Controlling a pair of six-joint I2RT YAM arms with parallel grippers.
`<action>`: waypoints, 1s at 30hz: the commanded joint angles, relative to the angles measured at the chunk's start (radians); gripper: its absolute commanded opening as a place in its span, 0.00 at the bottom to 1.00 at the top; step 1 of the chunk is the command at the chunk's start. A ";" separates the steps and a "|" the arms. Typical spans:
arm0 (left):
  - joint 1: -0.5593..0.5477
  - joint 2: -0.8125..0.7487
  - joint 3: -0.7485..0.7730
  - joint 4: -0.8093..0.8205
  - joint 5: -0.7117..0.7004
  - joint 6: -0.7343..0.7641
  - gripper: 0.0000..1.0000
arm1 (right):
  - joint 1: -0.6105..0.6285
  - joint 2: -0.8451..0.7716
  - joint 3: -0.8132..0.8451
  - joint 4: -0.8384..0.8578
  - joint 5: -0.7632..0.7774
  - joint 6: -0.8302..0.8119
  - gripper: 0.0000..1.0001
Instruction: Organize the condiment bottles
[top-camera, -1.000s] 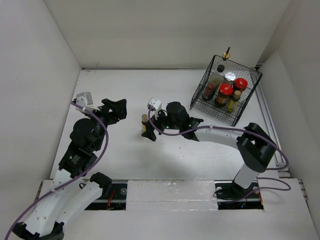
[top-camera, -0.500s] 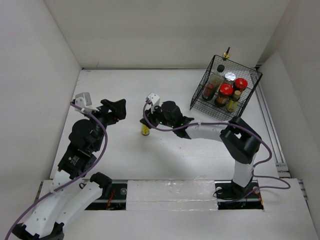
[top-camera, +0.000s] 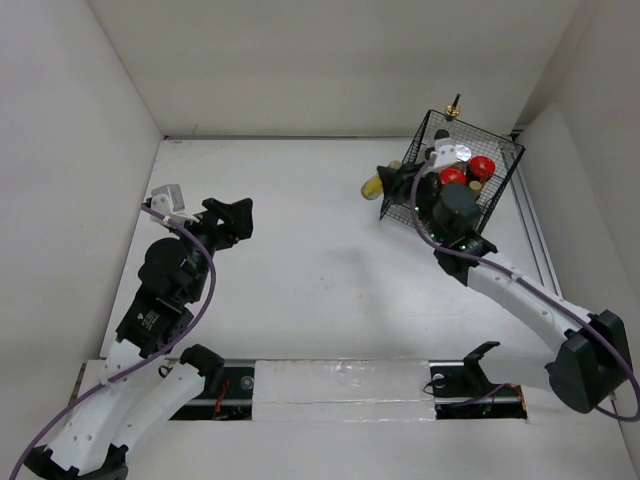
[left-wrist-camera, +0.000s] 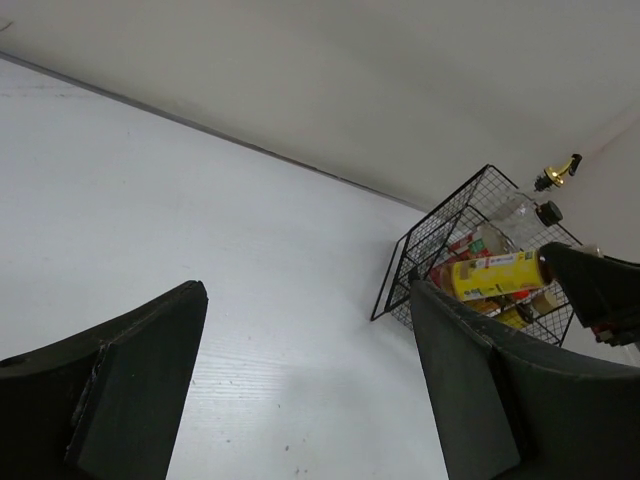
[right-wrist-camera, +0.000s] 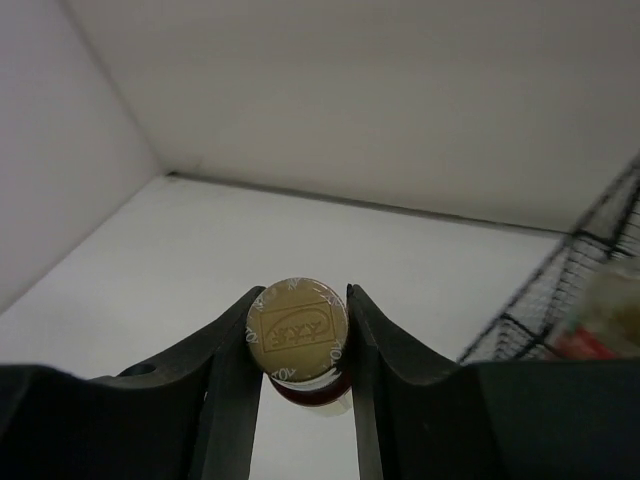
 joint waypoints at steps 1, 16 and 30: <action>-0.003 0.013 0.017 0.040 0.012 0.005 0.78 | -0.087 -0.021 -0.033 -0.020 0.089 0.024 0.14; -0.003 0.022 0.017 0.031 -0.011 0.014 0.78 | -0.266 0.181 -0.007 0.012 0.135 -0.012 0.14; -0.003 0.041 0.026 0.031 -0.011 0.014 0.81 | -0.216 0.309 -0.007 0.026 0.151 0.001 0.54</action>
